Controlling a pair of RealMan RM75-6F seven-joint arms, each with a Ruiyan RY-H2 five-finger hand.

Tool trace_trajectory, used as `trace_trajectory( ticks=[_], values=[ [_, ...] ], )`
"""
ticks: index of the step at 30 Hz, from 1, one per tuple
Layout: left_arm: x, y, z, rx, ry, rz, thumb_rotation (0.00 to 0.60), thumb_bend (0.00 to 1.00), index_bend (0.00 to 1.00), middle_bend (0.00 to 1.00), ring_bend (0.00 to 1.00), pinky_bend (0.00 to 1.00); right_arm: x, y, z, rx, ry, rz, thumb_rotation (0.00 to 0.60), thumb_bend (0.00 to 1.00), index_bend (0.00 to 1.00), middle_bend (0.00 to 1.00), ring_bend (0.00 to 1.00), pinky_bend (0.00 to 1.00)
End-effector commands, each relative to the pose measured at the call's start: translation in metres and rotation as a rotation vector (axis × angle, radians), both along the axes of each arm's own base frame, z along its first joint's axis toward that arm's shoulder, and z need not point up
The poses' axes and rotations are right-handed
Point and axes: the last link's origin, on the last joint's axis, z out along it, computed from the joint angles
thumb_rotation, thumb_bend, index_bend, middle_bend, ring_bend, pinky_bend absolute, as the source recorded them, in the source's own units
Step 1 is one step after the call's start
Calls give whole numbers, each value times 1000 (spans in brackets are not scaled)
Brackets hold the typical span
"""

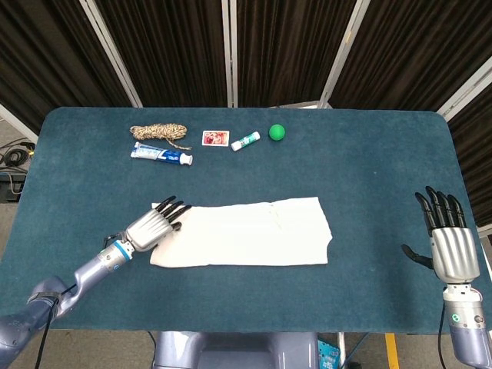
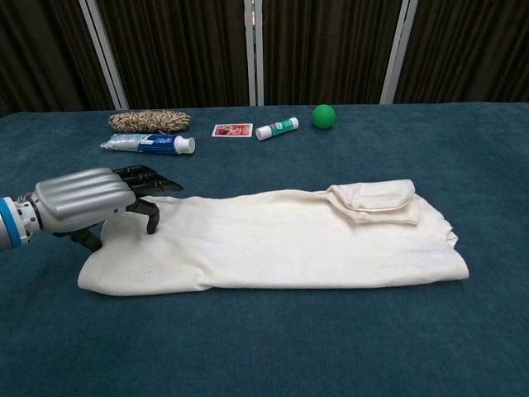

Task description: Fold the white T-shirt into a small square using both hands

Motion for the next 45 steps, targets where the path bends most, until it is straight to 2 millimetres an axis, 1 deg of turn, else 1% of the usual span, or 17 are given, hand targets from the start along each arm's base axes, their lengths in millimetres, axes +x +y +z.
trace_trajectory(
  ticks=[1,4,6,8,11,20,22,25,33,45],
  values=[
    [1,0,-1,-4,-7,3,600,481,478,0,0,0,0,0,0,-1,-2,1,600,0,63,0,0,0],
    [3,0,-2,-9,-20,5,600,481,546,0,0,0,0,0,1,-3,-4,3,600,0,64,0,0,0],
    [5,0,-3,-8,-24,3,600,481,612,0,0,0,1,1,1,-4,-7,6,600,0,64,0,0,0],
    [6,0,-3,-7,-33,8,600,481,647,0,0,0,1,1,2,-4,-8,8,600,0,64,0,0,0],
    [6,0,-4,-8,-40,14,600,509,708,0,0,0,1,1,2,-5,-9,9,600,0,64,0,0,0],
    [10,1,-4,-12,-46,12,600,620,803,0,0,0,1,1,2,-4,-9,10,600,0,64,0,0,0],
    [10,0,-3,-15,-53,16,600,630,823,0,0,0,1,1,2,-4,-9,10,600,0,64,0,0,0],
    [9,0,0,-14,-55,16,600,632,832,0,0,0,1,1,2,-4,-9,9,600,0,64,0,0,0],
    [-2,-2,13,-2,-42,17,600,634,839,0,0,0,1,1,2,-2,-9,10,600,0,66,0,0,0],
    [-34,-3,53,47,21,27,600,634,842,0,0,0,2,2,-1,9,-9,11,600,0,66,0,0,0]
  ],
)
